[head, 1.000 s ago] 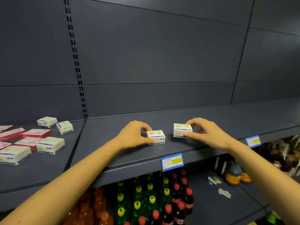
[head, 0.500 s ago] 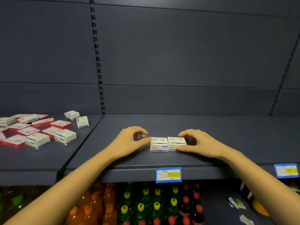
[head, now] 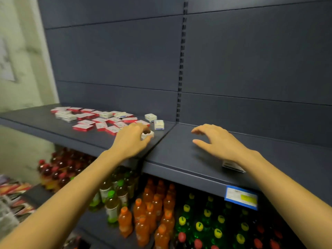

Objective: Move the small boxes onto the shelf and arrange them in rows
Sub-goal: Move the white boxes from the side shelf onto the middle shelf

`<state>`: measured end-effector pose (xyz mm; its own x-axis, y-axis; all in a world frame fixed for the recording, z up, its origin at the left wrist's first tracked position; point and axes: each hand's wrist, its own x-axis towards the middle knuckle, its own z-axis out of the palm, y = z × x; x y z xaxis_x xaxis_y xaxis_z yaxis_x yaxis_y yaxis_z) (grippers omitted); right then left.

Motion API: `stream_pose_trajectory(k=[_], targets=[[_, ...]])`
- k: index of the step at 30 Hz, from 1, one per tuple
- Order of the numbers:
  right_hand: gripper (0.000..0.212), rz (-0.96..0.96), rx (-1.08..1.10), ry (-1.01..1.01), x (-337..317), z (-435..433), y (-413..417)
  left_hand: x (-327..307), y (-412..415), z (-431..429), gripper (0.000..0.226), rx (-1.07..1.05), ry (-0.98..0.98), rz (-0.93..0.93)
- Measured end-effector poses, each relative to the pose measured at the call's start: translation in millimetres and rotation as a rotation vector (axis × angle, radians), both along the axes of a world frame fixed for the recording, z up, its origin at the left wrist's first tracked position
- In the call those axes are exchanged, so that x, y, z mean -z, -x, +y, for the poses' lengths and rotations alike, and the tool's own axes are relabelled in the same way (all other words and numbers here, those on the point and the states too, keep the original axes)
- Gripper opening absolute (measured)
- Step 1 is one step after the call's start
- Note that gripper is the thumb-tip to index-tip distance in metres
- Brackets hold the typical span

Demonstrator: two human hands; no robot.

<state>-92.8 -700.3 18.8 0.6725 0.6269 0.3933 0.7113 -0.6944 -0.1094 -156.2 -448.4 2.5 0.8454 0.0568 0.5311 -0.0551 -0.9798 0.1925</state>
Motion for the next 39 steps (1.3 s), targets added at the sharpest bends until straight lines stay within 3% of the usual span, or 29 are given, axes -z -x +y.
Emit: stream_pose_trajectory(k=[11, 18, 22, 28, 35, 39], targets=[[0.037, -0.014, -0.071, 0.029, 4.9, 145.6, -1.8, 3.6, 37.9, 134.8, 0.029, -0.132, 0.007, 0.013], [0.051, -0.018, 0.189, 0.002, 12.0, 205.2, -23.0, 1.8, 3.0, 199.9, 0.030, -0.004, -0.058, 0.064], [0.069, 0.049, 0.433, 0.069, 23.0, 216.2, -31.5, 3.9, -21.1, 218.2, 0.029, 0.122, -0.078, 0.053], [0.052, 0.223, 0.548, -0.002, 35.4, 214.7, -30.7, 7.1, -57.0, 220.0, 0.035, 0.327, -0.003, 0.131], [0.046, 0.164, 0.571, -0.113, 22.9, 194.7, -10.6, 0.2, -94.8, 197.6, 0.059, 0.513, 0.080, 0.363], [0.042, 0.145, 0.582, -0.133, 20.8, 178.7, 1.9, 2.4, -109.9, 187.7, 0.062, 0.549, 0.064, 0.479]])
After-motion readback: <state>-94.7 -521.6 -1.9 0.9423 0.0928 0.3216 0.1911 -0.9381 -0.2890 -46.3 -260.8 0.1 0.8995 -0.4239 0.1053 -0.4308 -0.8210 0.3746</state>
